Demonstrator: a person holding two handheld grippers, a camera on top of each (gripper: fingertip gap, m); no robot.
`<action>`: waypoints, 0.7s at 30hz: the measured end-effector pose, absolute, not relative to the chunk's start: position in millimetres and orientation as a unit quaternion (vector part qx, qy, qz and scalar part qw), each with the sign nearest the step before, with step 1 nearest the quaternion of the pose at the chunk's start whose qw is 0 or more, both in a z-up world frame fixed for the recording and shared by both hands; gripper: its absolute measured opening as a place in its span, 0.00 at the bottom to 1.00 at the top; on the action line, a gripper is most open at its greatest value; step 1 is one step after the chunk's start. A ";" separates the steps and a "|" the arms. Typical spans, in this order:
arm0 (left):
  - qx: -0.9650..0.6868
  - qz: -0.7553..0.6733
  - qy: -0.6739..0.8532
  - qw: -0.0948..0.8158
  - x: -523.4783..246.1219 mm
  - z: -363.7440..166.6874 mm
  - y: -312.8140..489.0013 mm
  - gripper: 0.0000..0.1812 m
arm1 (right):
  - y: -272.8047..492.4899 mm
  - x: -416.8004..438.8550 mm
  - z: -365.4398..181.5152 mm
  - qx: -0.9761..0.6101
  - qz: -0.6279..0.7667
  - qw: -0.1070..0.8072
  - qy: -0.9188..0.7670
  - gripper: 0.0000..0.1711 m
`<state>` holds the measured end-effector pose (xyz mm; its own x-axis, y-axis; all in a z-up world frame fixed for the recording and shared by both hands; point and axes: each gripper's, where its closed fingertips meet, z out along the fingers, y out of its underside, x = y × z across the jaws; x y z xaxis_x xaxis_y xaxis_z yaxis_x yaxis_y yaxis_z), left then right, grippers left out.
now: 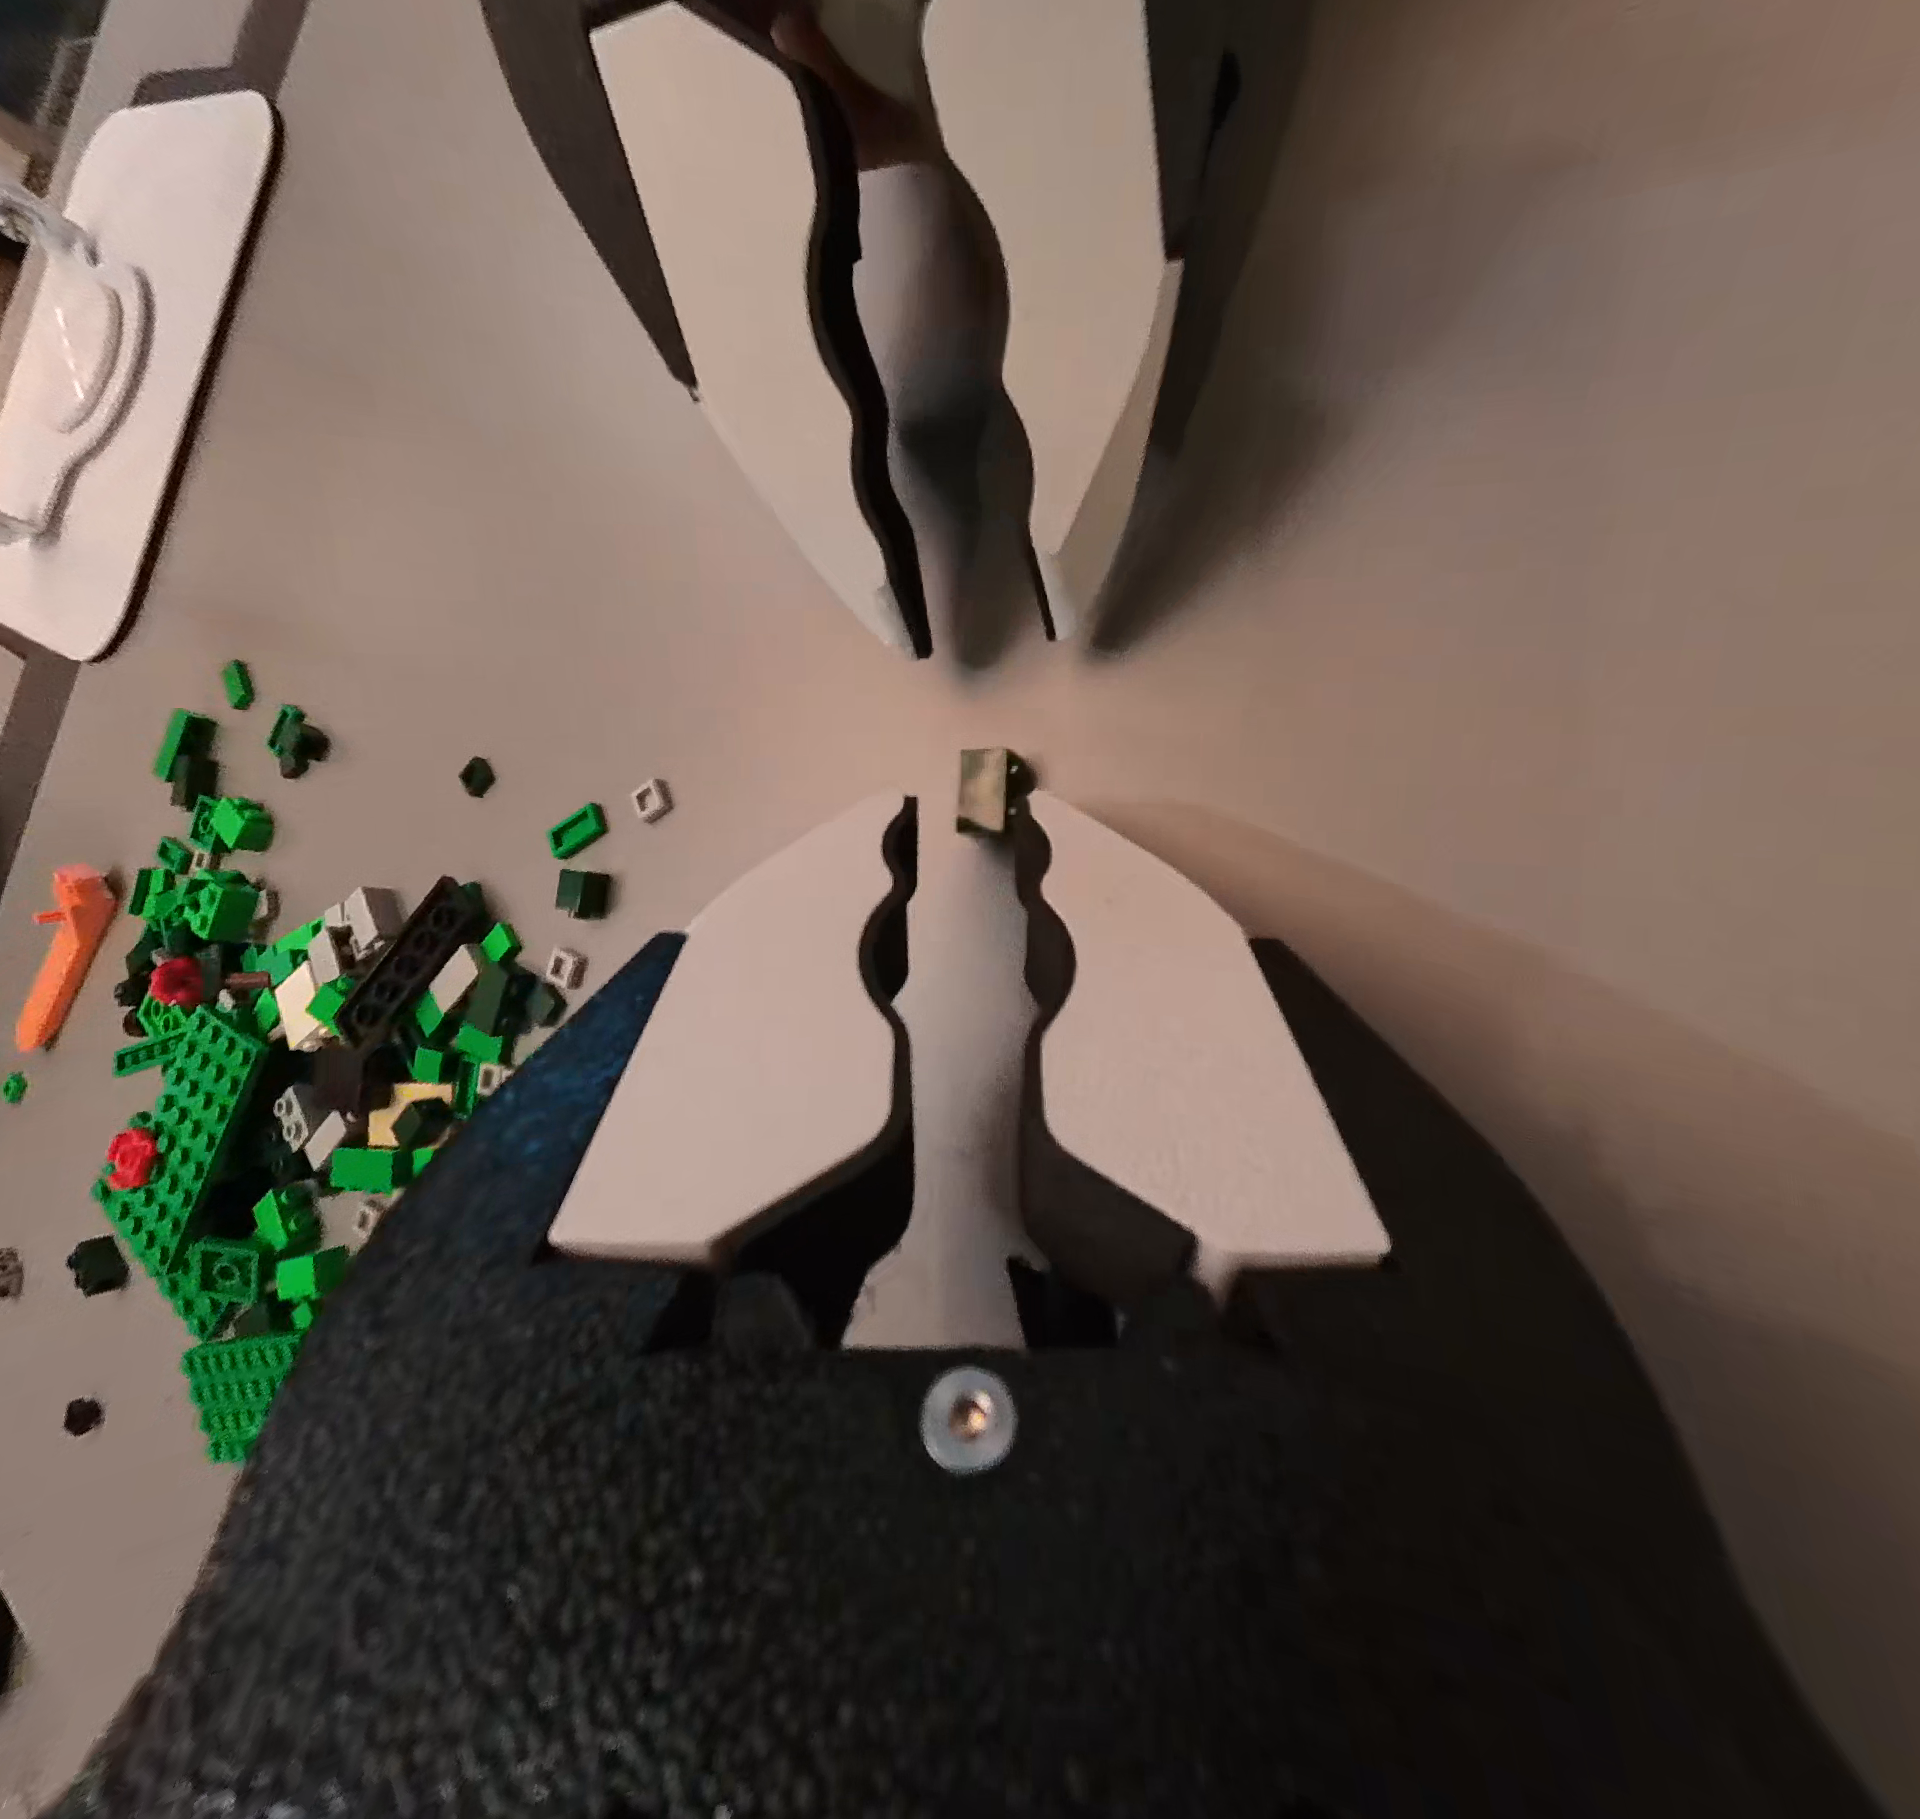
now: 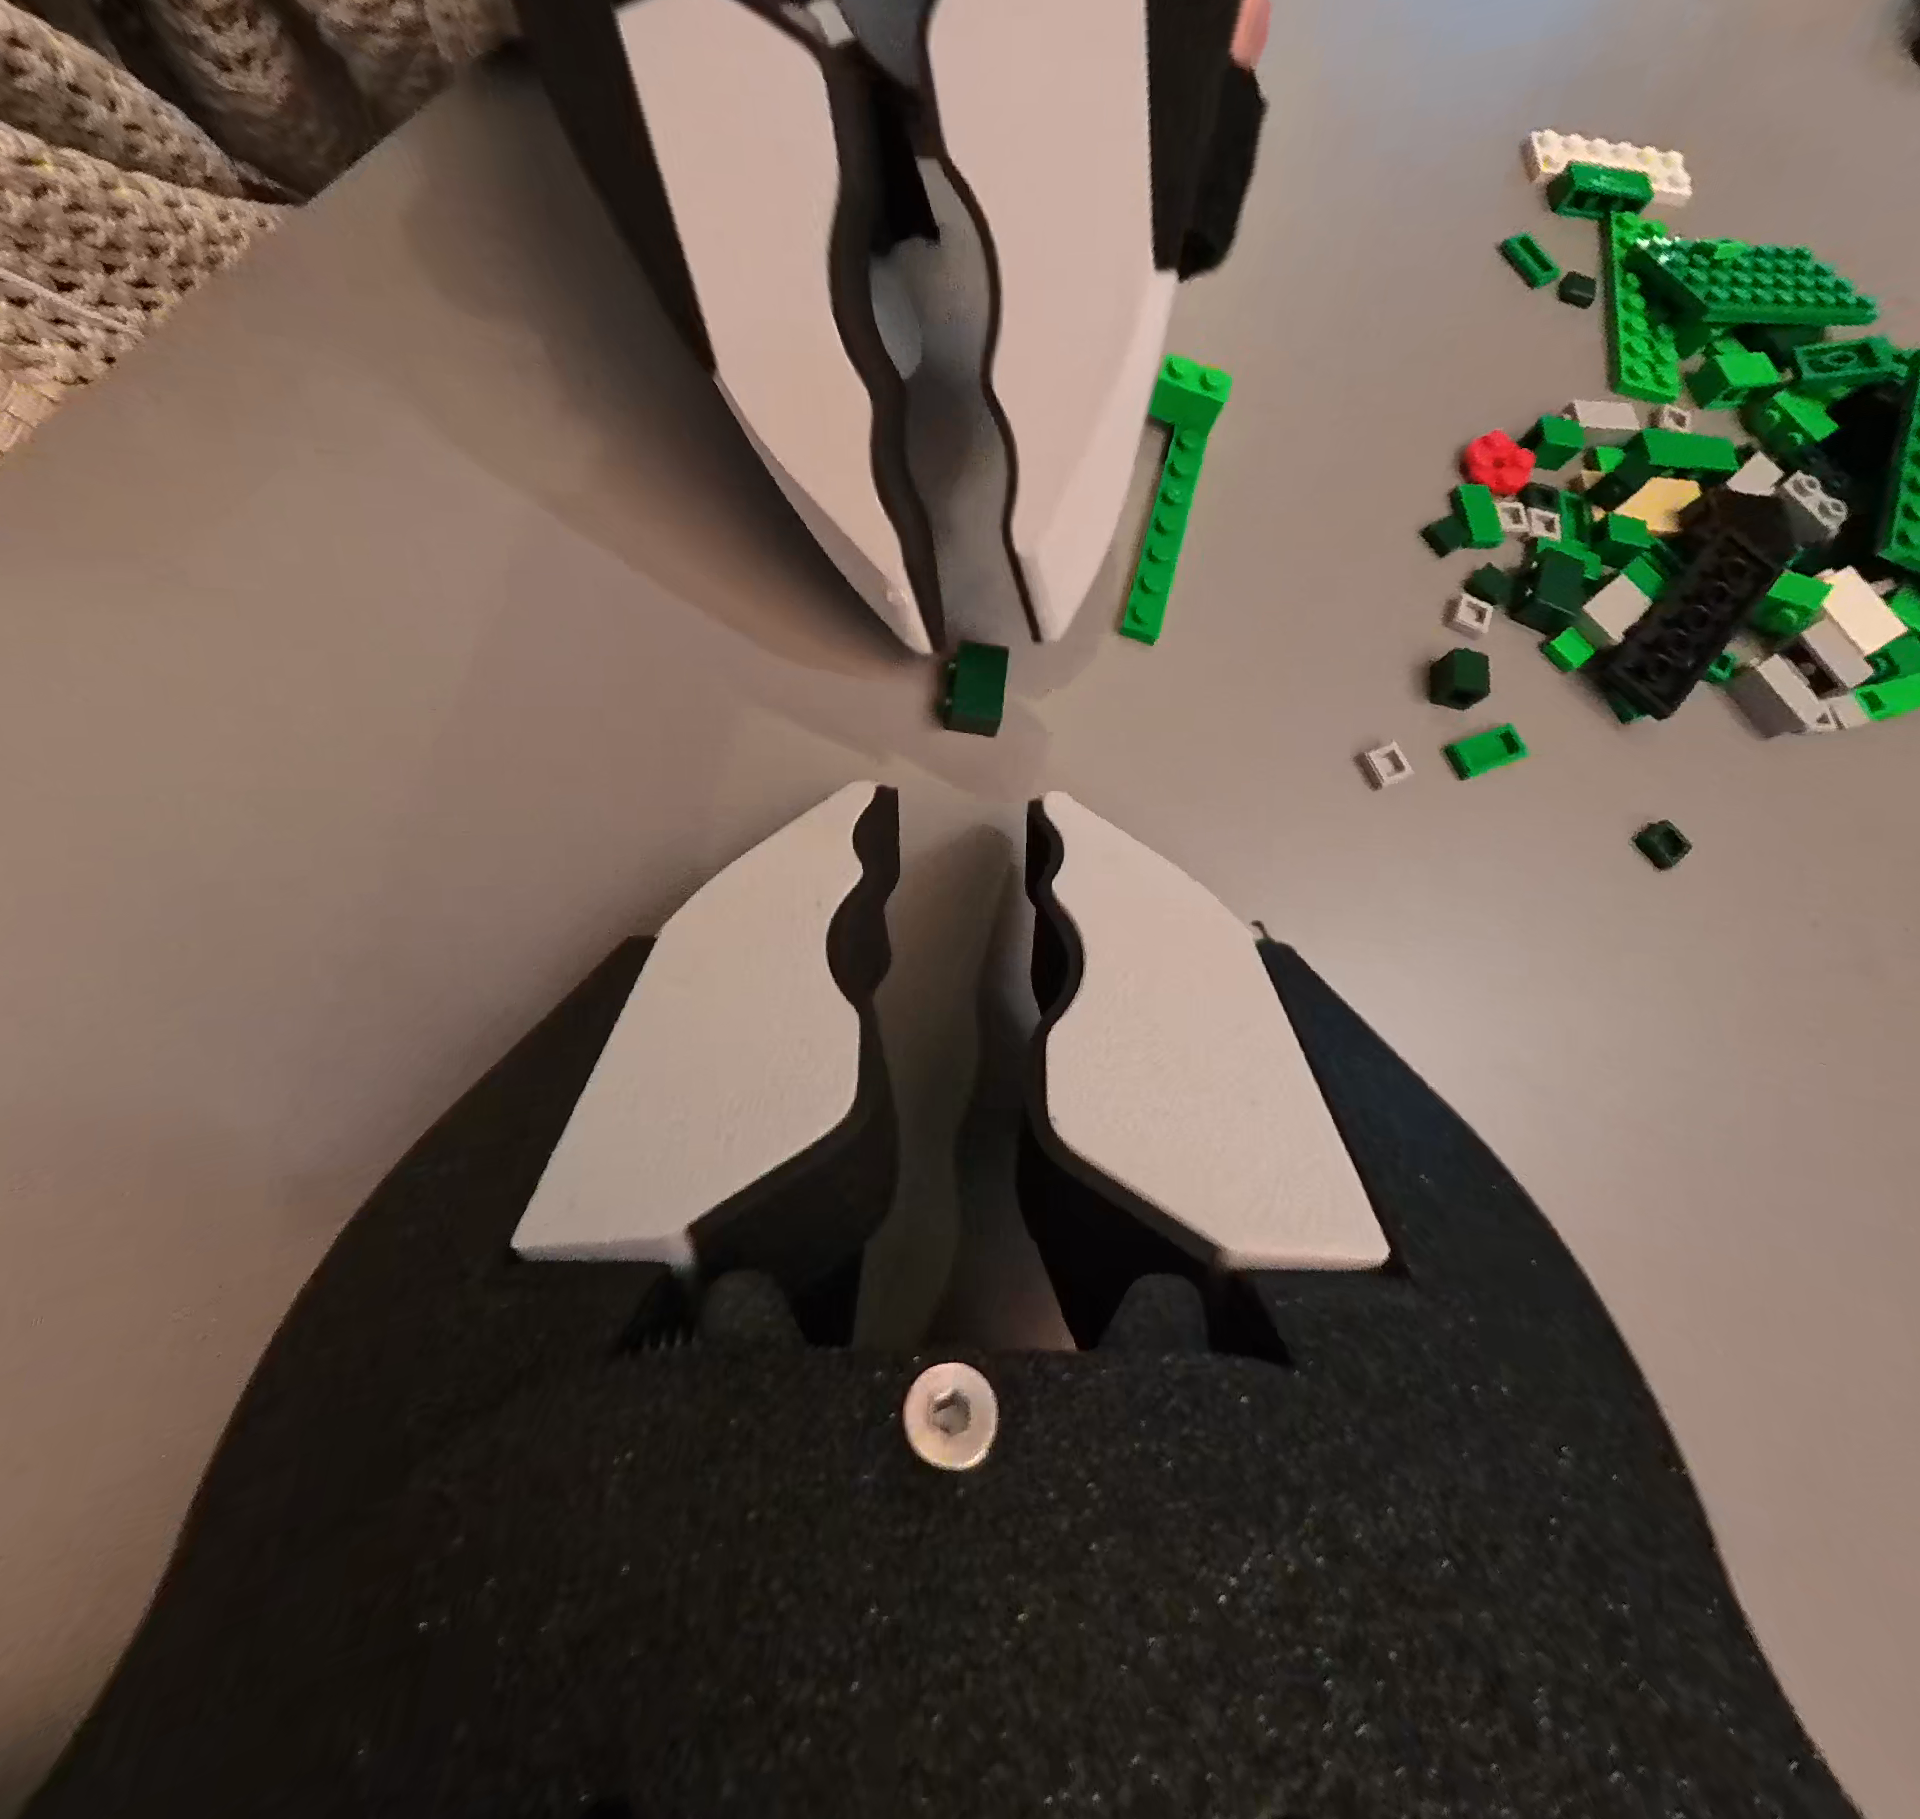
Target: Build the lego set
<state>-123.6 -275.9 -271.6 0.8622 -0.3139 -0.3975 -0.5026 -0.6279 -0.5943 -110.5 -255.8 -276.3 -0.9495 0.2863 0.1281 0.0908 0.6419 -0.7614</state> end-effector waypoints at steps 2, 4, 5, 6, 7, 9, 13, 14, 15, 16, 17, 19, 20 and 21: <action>-0.900 0.133 0.233 0.344 -126.3 -277.1 -275.3 0.11 | -258.0 -110.1 -275.5 -0.101 0.412 0.122 -0.897 0.13; -0.902 0.140 0.236 0.334 -128.5 -279.5 -273.5 0.06 | -260.7 -109.7 -273.5 -0.096 0.417 0.129 -0.894 0.13; -0.903 0.138 0.235 0.332 -128.5 -280.1 -272.9 0.05 | -261.6 -110.2 -272.4 -0.095 0.419 0.136 -0.893 0.13; -0.904 0.136 0.231 0.332 -128.8 -280.2 -272.4 0.05 | -262.2 -111.7 -270.6 -0.092 0.420 0.149 -0.891 0.14; -0.907 0.131 0.224 0.332 -129.3 -280.4 -272.2 0.05 | -262.8 -113.5 -267.8 -0.087 0.424 0.166 -0.886 0.14; -0.910 0.137 0.196 0.339 -136.2 -277.1 -270.8 0.00 | -263.2 -117.1 -262.4 -0.088 0.434 0.190 -0.876 0.14; -0.862 0.178 0.090 0.466 -158.5 -239.2 -260.6 0.00 | -257.0 -137.2 -236.3 -0.134 0.484 0.265 -0.823 0.14; -0.838 0.193 0.062 0.507 -164.8 -225.5 -260.2 0.00 | -253.2 -143.8 -228.7 -0.160 0.497 0.279 -0.806 0.13; -0.816 0.208 0.044 0.538 -169.5 -214.5 -261.4 0.00 | -246.4 -153.6 -221.6 -0.203 0.504 0.295 -0.786 0.12; -0.803 0.223 0.032 0.552 -174.1 -208.6 -263.4 0.00 | -238.8 -162.5 -216.5 -0.245 0.508 0.308 -0.767 0.11; -0.802 0.233 0.029 0.550 -177.2 -208.7 -264.8 0.00 | -233.2 -167.4 -213.3 -0.270 0.510 0.315 -0.754 0.10; -0.818 0.232 0.048 0.524 -178.4 -217.7 -262.7 0.00 | -225.7 -171.4 -211.2 -0.281 0.506 0.332 -0.745 0.10; -0.827 0.233 0.061 0.509 -180.2 -222.1 -259.8 0.00 | -217.4 -175.8 -215.8 -0.297 0.483 0.347 -0.747 0.10; -0.836 0.235 0.078 0.491 -183.4 -225.8 -255.9 0.02 | -210.2 -179.6 -221.4 -0.309 0.462 0.357 -0.751 0.11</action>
<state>-183.4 -255.9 -225.8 0.8776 0.0995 -0.4690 -0.3610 -0.5064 -0.7831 -179.6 -210.2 -221.4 -0.5540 0.7938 0.2508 0.1332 0.3819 -0.9145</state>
